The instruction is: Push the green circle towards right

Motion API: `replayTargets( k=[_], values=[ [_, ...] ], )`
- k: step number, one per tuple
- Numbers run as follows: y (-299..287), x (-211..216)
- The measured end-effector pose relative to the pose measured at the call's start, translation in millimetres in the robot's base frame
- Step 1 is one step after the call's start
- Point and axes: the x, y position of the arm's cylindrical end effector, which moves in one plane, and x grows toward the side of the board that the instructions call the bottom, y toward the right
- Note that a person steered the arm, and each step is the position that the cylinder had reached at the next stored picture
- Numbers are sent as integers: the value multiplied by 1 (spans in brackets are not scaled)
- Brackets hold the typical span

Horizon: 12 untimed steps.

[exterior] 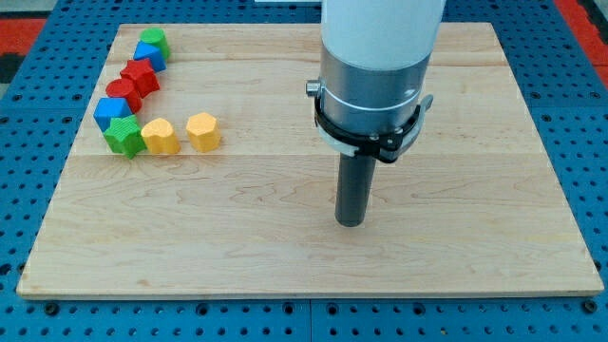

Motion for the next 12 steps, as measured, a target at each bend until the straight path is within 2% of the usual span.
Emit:
replayTargets(
  k=[1,2,3,6,7,9,11,12],
  values=[
    [-13,0],
    [-71,19],
    [-146,22],
    [-297,21],
    [-341,-15],
    [-350,-55],
    [-349,-210],
    [-322,-281]
  ],
)
